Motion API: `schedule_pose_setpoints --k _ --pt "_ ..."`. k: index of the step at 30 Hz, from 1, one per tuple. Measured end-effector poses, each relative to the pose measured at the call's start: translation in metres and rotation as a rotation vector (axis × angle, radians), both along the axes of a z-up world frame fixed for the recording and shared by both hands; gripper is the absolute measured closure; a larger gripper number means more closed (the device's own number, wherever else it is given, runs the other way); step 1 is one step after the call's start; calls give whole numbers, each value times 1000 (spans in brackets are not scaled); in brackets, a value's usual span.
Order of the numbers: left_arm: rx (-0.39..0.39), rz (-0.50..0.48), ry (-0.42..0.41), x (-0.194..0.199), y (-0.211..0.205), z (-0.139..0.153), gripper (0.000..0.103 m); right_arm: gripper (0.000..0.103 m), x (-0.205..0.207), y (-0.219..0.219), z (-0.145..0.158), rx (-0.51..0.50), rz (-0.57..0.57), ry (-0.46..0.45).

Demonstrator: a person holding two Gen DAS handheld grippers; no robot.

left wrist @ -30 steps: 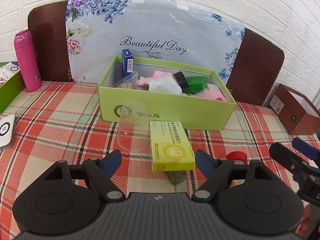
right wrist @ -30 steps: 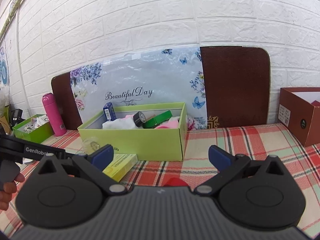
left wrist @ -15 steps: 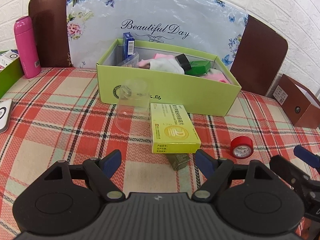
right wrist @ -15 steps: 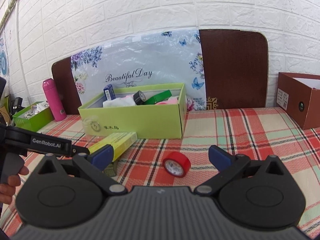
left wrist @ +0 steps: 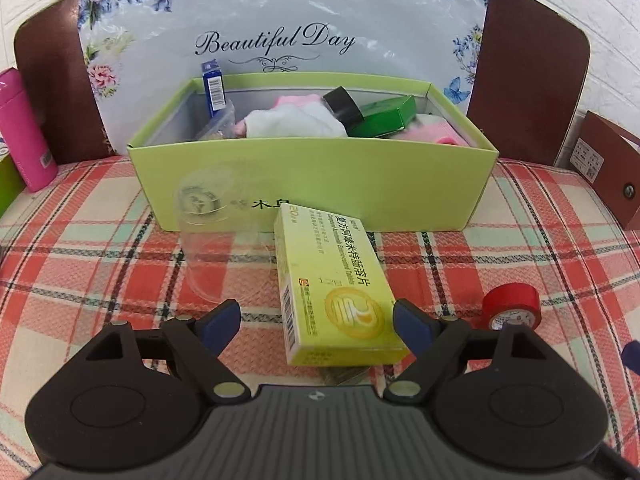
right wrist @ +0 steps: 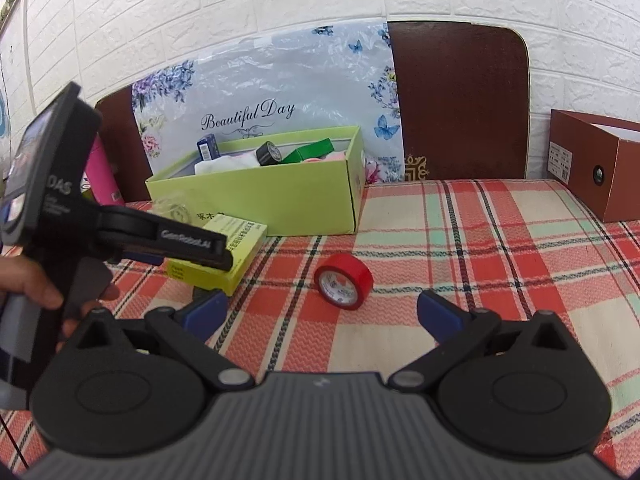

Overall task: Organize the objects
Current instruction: 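Grasp the yellow medicine box with the left gripper while the right grasps the red tape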

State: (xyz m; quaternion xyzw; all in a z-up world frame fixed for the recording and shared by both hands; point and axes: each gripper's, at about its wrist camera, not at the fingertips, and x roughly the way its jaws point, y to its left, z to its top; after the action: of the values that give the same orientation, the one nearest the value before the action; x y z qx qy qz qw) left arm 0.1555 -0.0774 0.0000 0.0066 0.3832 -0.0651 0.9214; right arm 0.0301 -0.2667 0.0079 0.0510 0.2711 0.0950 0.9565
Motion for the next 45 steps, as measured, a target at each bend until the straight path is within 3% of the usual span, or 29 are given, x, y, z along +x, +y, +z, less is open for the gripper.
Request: schedule_pose_setpoints --k 4,11,12,14,16,18,21,24,27,30,32,34,35,38,39,40,42,43,45 --pt "-27 16 25 10 1 -1 17 0 5 -4 -4 13 -5 26" --pt "30 -46 27 25 -14 -5 19 0 4 -3 -7 20 -3 35" --pt "6 -69 30 25 -14 -6 37 0 3 -3 -7 18 -2 34" --pt "-69 -99 44 21 -8 -7 57 0 3 -4 -7 15 -3 31" --pt "-91 -127 48 12 -4 -4 64 0 4 -6 -8 15 -5 36" --pt "-126 -168 49 -2 2 0 77 0 7 -6 -10 16 -5 42" --pt "-180 -208 53 -26 18 5 83 0 15 -2 -13 -2 21 36" --pt "-213 -212 44 -49 37 7 83 1 31 4 -16 -46 52 17" --pt "-297 -156 45 -66 65 9 83 6 51 10 -21 -91 73 17" --pt "-358 -121 48 -77 88 9 83 19 67 15 -26 -113 77 25" --pt "-344 -92 47 -82 98 8 83 57 73 15 -28 -112 74 59" --pt "-347 -57 51 -84 110 5 79 78 69 12 -26 -62 82 88" --pt "-344 -35 53 -84 116 3 72 82 66 8 -25 -2 95 120" --pt "-289 50 62 -81 131 -5 62 85 58 -4 -21 195 143 191" --pt "-266 73 59 -80 134 -6 49 85 57 -5 -20 200 133 194" --pt "-257 98 50 -81 137 -7 43 84 55 -3 -19 168 107 187" --pt "-241 118 42 -83 142 -5 41 69 54 0 -19 85 59 169" --pt "-244 104 34 -84 143 -4 40 53 52 3 -19 59 54 161" --pt "-248 64 23 -88 140 -3 29 48 49 8 -18 38 80 135"
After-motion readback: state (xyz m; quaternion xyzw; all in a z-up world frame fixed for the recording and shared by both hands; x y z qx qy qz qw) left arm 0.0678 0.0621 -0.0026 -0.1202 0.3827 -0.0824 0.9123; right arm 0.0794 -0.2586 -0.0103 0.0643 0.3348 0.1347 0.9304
